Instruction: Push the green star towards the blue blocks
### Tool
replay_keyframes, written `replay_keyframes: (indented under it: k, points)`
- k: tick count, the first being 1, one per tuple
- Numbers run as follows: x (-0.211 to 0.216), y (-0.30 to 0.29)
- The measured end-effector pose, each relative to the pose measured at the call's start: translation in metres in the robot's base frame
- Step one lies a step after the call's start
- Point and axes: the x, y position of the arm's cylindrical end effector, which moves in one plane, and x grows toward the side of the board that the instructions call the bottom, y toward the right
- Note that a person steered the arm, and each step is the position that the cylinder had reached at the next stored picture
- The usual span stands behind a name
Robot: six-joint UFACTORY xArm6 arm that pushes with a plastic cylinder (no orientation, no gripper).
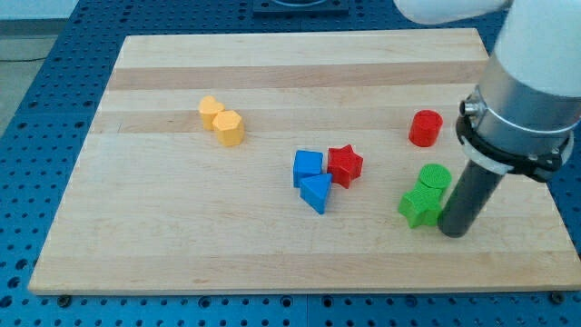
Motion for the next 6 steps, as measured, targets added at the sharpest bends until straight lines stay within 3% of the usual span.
replay_keyframes:
  k: [5, 6]
  points:
    - [-0.015, -0.047]
    - [-0.015, -0.029]
